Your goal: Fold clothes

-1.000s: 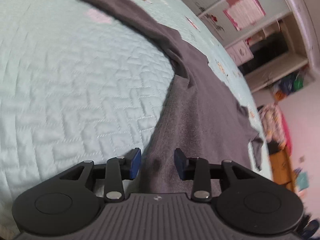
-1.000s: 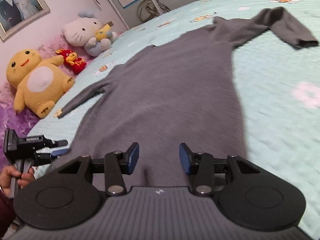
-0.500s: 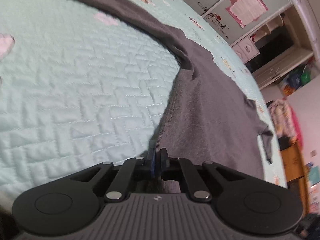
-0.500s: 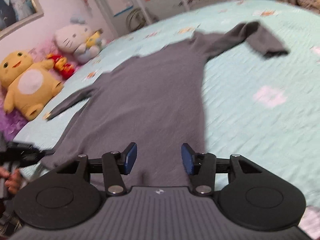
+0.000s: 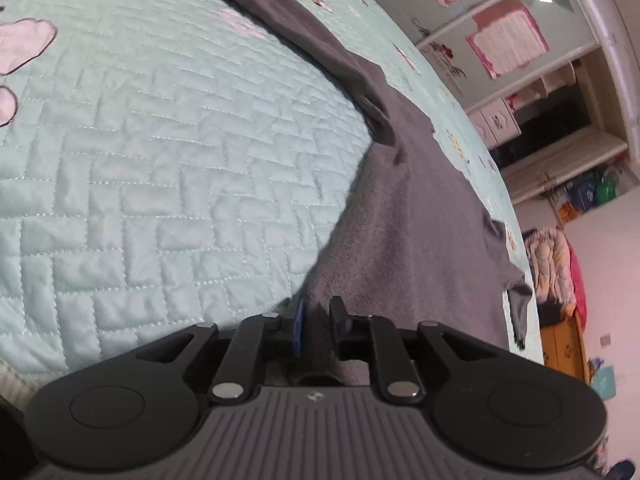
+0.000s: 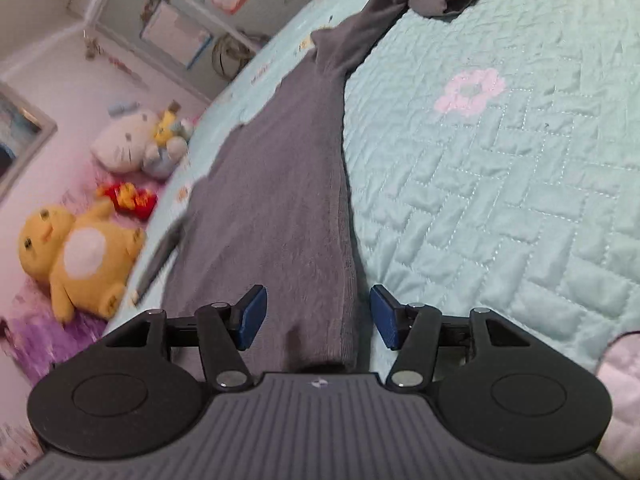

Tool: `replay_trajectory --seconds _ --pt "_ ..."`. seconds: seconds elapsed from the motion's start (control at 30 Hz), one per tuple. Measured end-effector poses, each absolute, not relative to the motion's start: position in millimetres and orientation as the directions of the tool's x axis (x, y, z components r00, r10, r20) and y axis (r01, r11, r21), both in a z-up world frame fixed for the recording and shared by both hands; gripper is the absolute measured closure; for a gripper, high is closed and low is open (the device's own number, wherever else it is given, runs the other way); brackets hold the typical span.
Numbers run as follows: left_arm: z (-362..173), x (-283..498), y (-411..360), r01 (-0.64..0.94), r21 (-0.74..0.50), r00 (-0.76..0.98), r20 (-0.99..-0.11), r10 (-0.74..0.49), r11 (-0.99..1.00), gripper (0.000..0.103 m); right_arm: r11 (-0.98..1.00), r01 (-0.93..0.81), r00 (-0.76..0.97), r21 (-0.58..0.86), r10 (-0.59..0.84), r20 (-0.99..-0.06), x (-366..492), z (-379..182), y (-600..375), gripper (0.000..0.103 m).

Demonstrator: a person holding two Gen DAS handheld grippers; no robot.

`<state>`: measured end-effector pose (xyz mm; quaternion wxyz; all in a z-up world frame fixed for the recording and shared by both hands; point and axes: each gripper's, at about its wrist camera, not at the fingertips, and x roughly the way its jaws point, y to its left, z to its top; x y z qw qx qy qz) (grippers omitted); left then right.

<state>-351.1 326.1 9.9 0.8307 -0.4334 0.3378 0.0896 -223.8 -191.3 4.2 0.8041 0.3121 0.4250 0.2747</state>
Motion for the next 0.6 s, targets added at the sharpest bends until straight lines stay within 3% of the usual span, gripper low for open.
replay_trajectory --seconds 0.07,0.13,0.17,0.4,0.6 --pt "14 -348 320 -0.432 -0.630 0.746 -0.651 -0.136 0.645 0.078 0.658 -0.174 0.494 0.733 0.702 -0.513 -222 4 -189 0.050" --pt "21 -342 311 -0.433 -0.554 0.718 -0.689 -0.100 0.711 0.092 0.680 -0.181 0.485 0.710 0.690 -0.537 -220 6 -189 0.089" --pt "24 -339 306 -0.433 -0.513 0.702 -0.708 -0.080 0.741 0.092 0.697 -0.188 0.477 0.693 0.681 -0.556 -219 8 -189 0.100" --pt "32 -336 301 -0.425 -0.383 0.657 -0.754 -0.012 0.820 0.092 0.771 -0.246 0.448 0.587 0.628 -0.636 -217 17 -202 0.102" --pt "29 -339 304 -0.411 -0.395 0.664 -0.747 -0.027 0.822 0.089 0.767 -0.245 0.438 0.593 0.633 -0.638 -218 13 -206 0.101"
